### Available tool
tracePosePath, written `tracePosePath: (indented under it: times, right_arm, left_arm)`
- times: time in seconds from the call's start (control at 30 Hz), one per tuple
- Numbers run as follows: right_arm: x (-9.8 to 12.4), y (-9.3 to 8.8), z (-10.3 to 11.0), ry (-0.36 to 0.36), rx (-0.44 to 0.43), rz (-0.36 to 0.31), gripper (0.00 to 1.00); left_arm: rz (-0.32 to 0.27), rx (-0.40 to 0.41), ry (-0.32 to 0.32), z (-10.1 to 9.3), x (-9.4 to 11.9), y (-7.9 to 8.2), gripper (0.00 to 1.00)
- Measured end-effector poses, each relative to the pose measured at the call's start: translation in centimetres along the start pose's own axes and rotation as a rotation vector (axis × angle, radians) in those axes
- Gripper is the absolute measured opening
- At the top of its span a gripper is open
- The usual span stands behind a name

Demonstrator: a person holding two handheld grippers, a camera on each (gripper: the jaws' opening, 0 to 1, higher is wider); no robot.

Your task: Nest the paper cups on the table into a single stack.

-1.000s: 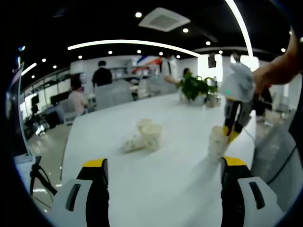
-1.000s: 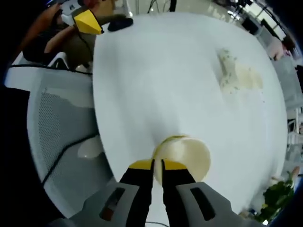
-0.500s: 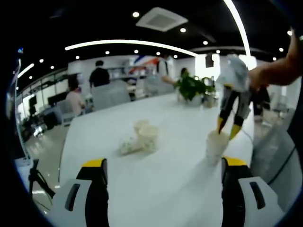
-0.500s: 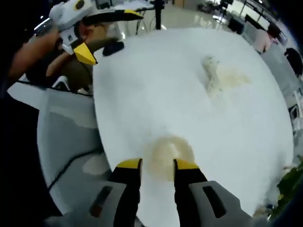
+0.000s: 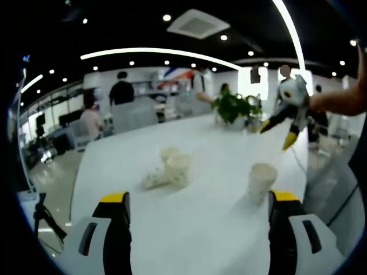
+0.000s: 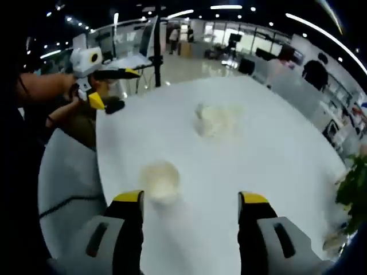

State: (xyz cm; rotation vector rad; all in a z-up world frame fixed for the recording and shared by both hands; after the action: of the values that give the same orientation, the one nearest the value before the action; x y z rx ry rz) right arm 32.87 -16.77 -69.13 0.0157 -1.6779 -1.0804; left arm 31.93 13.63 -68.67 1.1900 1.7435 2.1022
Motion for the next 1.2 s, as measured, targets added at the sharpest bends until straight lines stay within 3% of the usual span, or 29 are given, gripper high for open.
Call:
tracePosePath:
  times: [0.1,0.17,0.3,0.43,0.53,0.57,0.8,1.0,1.2]
  right_arm:
    - [0.5,-1.2,-0.9,-0.003,-0.121,-0.101,0.83]
    - [1.0,-1.5,-1.2,-0.019,-0.129,-0.156,0.86]
    - [1.6,-2.0,-1.4,-0.055,-0.073,-0.28,0.96]
    - [1.9,-2.6,-1.7,-0.129,0.022,-0.345,1.0]
    - [1.8,-3.6,-2.0,-0.176,0.052,-0.308,1.0]
    - [2.2,-3.7,-2.3,-0.196,0.072,-0.323,1.0]
    - [4.0,-6.0,-3.9,-0.21,-0.048,-0.397,1.0]
    - [4.3,-7.0,-3.7,-0.206,-0.108,-0.454,1.0]
    - [3.7,-7.3,-4.1,-0.225,-0.138,-0.45,1.0]
  left_arm:
    - [0.003,0.011,0.008,-0.3,-0.2,-0.6,0.98]
    - [0.0,0.025,0.006,-0.6,-0.3,-0.9,0.98]
    - [0.005,0.045,0.004,-0.9,-0.2,-1.8,0.98]
    - [-0.001,0.056,0.01,-0.9,0.0,-2.2,0.98]
    - [0.0,0.052,0.018,-0.8,0.0,-2.3,0.98]
    - [-0.002,0.047,0.022,-0.7,0.1,-2.2,0.98]
    - [-0.022,0.042,0.038,-0.2,1.0,-2.1,0.98]
    - [-0.031,0.034,0.085,0.5,1.5,-2.5,0.98]
    - [-0.036,0.062,0.11,1.0,1.2,-2.5,0.98]
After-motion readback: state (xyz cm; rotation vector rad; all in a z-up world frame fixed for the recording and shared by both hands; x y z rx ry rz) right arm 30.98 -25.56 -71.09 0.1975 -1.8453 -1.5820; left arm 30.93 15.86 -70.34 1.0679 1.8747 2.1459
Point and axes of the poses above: the point that each gripper's makers call its tool centre point, and the gripper's own axes: x roughly backward along the fingers, z roughly to its left, y roughly out of its top, the point moved 3 cm from there along x, roughly backward along the fingers, and after that the axes turned 8 degrees about z, right-handed, at the moved point
